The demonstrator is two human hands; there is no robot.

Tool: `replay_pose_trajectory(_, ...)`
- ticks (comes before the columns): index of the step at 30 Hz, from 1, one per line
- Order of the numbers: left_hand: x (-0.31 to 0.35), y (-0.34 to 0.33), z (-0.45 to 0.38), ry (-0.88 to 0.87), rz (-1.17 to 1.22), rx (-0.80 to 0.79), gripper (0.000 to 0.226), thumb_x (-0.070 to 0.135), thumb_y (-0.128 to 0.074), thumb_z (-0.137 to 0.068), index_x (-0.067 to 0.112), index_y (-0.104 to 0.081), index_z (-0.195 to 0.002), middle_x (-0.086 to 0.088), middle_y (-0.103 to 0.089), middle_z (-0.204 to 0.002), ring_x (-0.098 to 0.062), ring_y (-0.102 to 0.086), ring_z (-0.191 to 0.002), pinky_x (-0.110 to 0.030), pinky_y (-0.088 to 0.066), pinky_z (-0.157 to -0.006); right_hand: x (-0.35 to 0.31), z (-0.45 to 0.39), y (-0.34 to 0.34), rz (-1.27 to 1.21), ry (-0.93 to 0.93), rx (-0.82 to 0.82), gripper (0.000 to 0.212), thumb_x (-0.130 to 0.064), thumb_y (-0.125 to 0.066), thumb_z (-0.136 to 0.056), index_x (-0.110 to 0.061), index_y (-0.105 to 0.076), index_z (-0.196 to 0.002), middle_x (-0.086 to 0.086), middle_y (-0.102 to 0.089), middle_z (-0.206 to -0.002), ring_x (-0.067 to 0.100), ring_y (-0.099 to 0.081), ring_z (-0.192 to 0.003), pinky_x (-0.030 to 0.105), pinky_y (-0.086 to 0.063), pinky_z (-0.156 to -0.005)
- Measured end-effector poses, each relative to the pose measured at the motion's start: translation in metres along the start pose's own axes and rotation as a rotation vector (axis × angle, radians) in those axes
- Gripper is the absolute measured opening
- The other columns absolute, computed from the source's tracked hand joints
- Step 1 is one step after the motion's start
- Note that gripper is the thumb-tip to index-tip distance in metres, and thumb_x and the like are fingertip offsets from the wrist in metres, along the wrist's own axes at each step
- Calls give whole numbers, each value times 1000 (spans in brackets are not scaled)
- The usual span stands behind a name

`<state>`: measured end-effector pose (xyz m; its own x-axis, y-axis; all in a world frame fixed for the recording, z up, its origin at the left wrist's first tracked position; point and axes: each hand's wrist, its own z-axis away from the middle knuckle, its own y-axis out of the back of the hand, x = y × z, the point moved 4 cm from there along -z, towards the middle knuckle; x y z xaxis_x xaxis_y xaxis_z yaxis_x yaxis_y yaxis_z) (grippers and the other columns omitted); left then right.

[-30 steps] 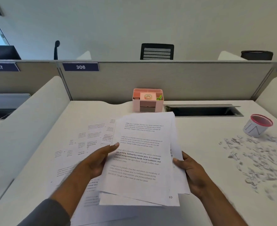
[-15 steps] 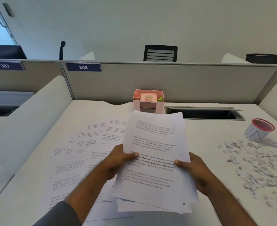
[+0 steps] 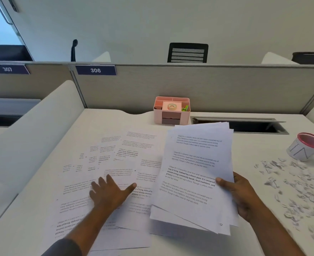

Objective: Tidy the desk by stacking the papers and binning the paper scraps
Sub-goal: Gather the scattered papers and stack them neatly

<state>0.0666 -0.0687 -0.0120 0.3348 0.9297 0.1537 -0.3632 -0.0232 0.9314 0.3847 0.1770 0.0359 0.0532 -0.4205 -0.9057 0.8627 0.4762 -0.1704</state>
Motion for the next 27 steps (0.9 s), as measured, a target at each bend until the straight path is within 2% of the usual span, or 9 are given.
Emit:
replay_pose_trajectory(3, 18, -15, 13, -132, 6, 70, 131, 99, -10, -62, 12, -12, -159, -13, -6, -168, -37, 1, -154, -53, -9, -122, 0, -7, 6, -6, 12, 36, 28, -4, -73, -79, -7, -68, -107, 15, -76, -97, 36, -74, -81, 38, -59, -61)
replay_pose_trajectory(7, 45, -37, 32, -232, -1, 45, 139, 103, -5, -57, 10, -7, -160, -10, -2, -168, -31, -1, -154, -49, -8, -122, 0, -14, 11, 5, 16, 66, 27, -4, -72, -80, -8, -68, -106, 13, -76, -96, 35, -74, -79, 38, -59, -61)
replay_pose_trajectory(10, 50, -48, 40, -210, -83, 27, 133, 102, -25, -62, 12, -9, -159, -9, -7, -167, -32, -14, -149, -50, -21, -116, 0, -15, 14, 12, 16, 69, 27, -3, -72, -79, -7, -68, -106, 13, -76, -96, 34, -74, -79, 37, -60, -62)
replay_pose_trajectory(13, 51, -45, 40, -175, -89, 10, 127, 96, -43, -66, 15, -9, -158, -9, -12, -162, -33, -19, -144, -50, -30, -110, 1, -13, 18, 12, 12, 70, 25, -3, -71, -81, -8, -68, -105, 12, -76, -96, 33, -74, -79, 37, -59, -62)
replay_pose_trajectory(17, 53, -37, 37, -106, 76, -40, 129, 76, -71, -69, 14, 0, -157, -13, -18, -154, -33, -28, -139, -52, -42, -104, -1, -11, 25, 12, 21, 82, 25, -4, -71, -82, -9, -68, -107, 12, -76, -98, 36, -73, -86, 42, -58, -75)
replay_pose_trajectory(20, 51, -29, 33, -50, 178, -20, 136, 63, -82, -67, 11, 7, -157, -16, -29, -149, -34, -39, -135, -51, -45, -103, -4, -9, 25, 12, 26, 85, 25, -3, -70, -82, -8, -67, -107, 13, -76, -99, 38, -71, -88, 45, -57, -79)
replay_pose_trajectory(22, 45, -24, 28, 6, 206, -17, 131, 58, -85, -67, 11, -1, -156, -15, -43, -146, -35, -44, -133, -53, -44, -103, -5, -8, 25, 12, 29, 86, 24, -2, -70, -82, -8, -68, -106, 13, -75, -99, 37, -71, -87, 44, -57, -78)
replay_pose_trajectory(23, 42, -22, 25, 28, 267, -20, 121, 54, -86, -68, 12, -12, -154, -13, -51, -142, -36, -49, -131, -53, -44, -103, -6, -7, 25, 10, 31, 81, 24, -2, -69, -83, -8, -68, -105, 13, -75, -99, 36, -72, -86, 43, -58, -76)
replay_pose_trajectory(27, 24, -11, 20, 27, 569, 42, 62, 38, -83, -77, 12, -55, -126, -9, -68, -121, -31, -64, -109, -47, -52, -95, -7, -5, 19, -12, 30, 13, 27, -3, -69, -83, -7, -67, -110, 13, -75, -102, 36, -73, -89, 39, -61, -70)
